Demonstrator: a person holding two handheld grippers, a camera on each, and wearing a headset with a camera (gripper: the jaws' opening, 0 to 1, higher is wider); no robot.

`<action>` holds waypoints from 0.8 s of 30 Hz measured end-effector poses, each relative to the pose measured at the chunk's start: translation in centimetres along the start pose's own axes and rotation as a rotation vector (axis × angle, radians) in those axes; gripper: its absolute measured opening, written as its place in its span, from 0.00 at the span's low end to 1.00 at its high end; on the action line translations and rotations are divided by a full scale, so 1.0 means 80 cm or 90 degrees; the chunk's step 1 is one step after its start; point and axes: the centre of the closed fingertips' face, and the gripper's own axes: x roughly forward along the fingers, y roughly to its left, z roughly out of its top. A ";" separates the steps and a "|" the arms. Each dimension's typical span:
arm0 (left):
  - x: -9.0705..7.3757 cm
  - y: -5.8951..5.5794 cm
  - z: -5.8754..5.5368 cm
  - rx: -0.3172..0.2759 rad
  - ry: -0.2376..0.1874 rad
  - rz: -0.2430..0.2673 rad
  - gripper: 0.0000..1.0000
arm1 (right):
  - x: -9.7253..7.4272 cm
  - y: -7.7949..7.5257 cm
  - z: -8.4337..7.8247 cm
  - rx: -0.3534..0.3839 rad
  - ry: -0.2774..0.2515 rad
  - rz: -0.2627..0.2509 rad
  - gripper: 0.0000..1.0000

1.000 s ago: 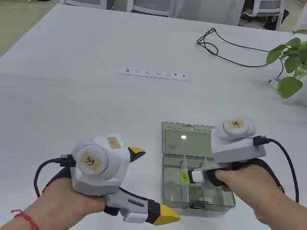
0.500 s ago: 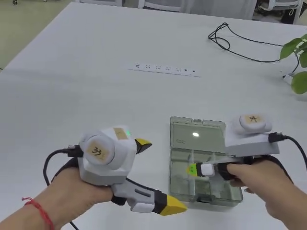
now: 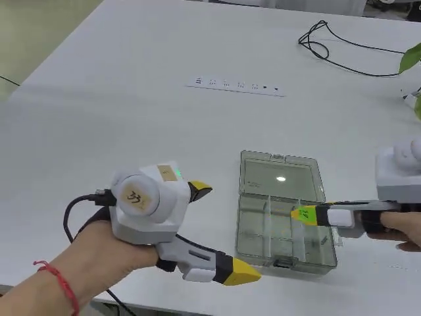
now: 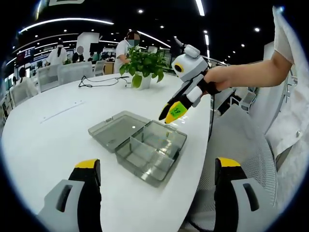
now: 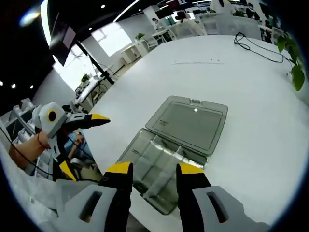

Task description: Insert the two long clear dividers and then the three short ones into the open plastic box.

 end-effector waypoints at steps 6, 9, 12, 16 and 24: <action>-0.001 -0.002 0.003 -0.001 -0.005 0.006 1.00 | -0.027 -0.024 -0.020 -0.134 0.057 -0.013 0.55; -0.003 -0.002 0.005 -0.001 -0.007 0.010 1.00 | -0.035 -0.032 -0.030 -0.194 0.087 -0.009 0.60; -0.004 -0.002 0.006 -0.002 -0.009 0.016 1.00 | -0.038 -0.035 -0.039 -0.231 0.111 0.004 0.64; -0.007 -0.003 0.008 -0.001 -0.012 0.021 1.00 | -0.039 -0.042 -0.053 -0.292 0.158 0.023 0.66; -0.008 -0.003 0.010 0.001 -0.017 0.028 1.00 | -0.037 -0.065 -0.076 -0.421 0.241 0.049 0.69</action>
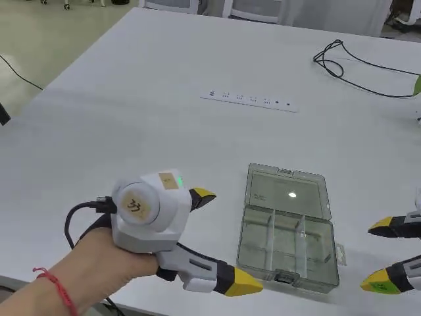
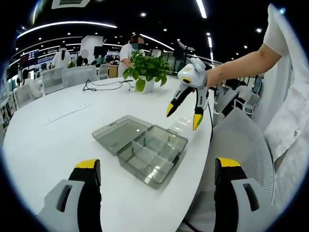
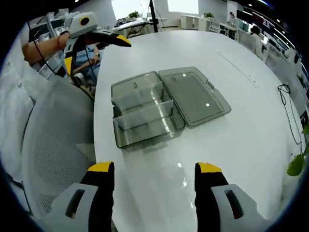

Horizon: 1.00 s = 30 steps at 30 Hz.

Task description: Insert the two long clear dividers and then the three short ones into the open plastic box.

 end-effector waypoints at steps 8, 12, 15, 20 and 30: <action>-0.002 -0.006 -0.001 -0.005 -0.003 0.002 1.00 | 0.023 -0.012 -0.034 -0.111 0.087 0.012 0.60; -0.004 -0.007 -0.003 -0.006 -0.002 0.003 1.00 | 0.032 -0.017 -0.040 -0.132 0.110 0.014 0.55; -0.006 -0.006 -0.002 -0.006 -0.003 0.006 1.00 | 0.036 -0.020 -0.045 -0.145 0.125 0.015 0.52; -0.009 -0.005 -0.002 -0.008 -0.005 0.008 1.00 | 0.041 -0.030 -0.059 -0.152 0.150 0.021 0.49; -0.011 -0.004 -0.002 -0.008 -0.006 0.012 1.00 | 0.041 -0.032 -0.058 -0.182 0.163 -0.002 0.40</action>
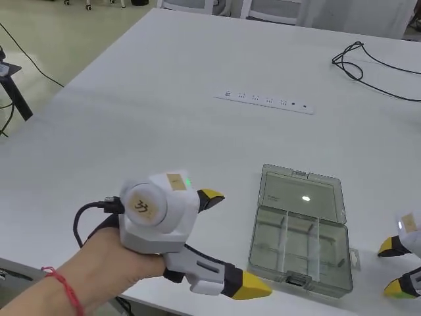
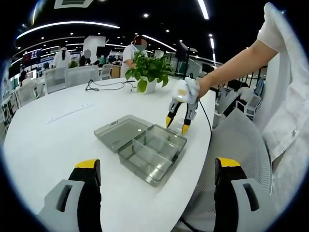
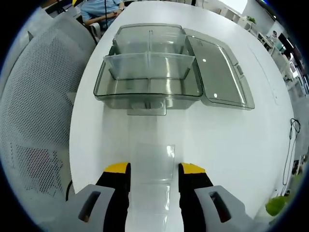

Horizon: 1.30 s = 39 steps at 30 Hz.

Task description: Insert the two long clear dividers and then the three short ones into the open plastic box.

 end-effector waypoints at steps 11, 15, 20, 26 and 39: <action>0.001 -0.002 0.001 0.000 -0.002 -0.001 1.00 | -0.001 0.006 0.003 0.002 -0.002 -0.006 0.33; 0.000 -0.003 0.001 0.000 -0.002 -0.002 1.00 | -0.001 0.006 0.003 0.006 -0.004 -0.008 0.33; 0.000 -0.004 0.002 -0.001 -0.003 -0.003 1.00 | -0.004 0.008 0.001 0.009 -0.005 -0.017 0.33; 0.001 -0.004 0.007 -0.006 -0.005 -0.004 1.00 | -0.027 0.008 0.011 0.020 -0.035 -0.049 0.33; 0.014 -0.016 0.054 -0.071 -0.049 -0.037 0.98 | -0.123 0.018 0.090 -0.010 -0.128 -0.162 0.33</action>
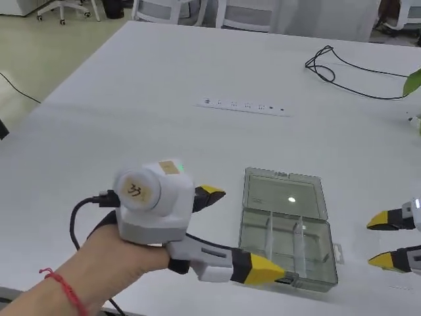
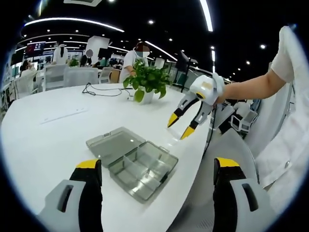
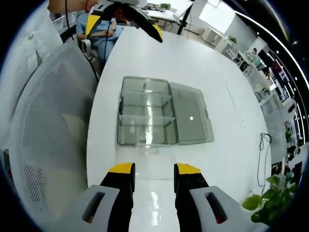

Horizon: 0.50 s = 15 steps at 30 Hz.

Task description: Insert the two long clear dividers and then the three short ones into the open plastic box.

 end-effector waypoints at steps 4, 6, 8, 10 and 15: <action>0.007 -0.011 0.009 -0.068 -0.001 -0.020 0.93 | -0.017 0.004 0.030 -0.017 -0.019 -0.020 0.33; 0.012 -0.014 0.017 -0.086 -0.017 -0.034 0.91 | -0.023 0.006 0.040 -0.032 -0.024 -0.029 0.33; 0.013 -0.019 0.021 -0.100 -0.022 -0.041 0.84 | -0.027 0.006 0.047 -0.041 -0.029 -0.037 0.33; 0.017 -0.026 0.025 -0.145 -0.022 -0.061 0.78 | -0.032 0.009 0.059 -0.055 -0.027 -0.046 0.33; 0.026 -0.038 0.031 -0.192 -0.020 -0.090 0.67 | -0.041 0.015 0.081 -0.082 -0.023 -0.066 0.33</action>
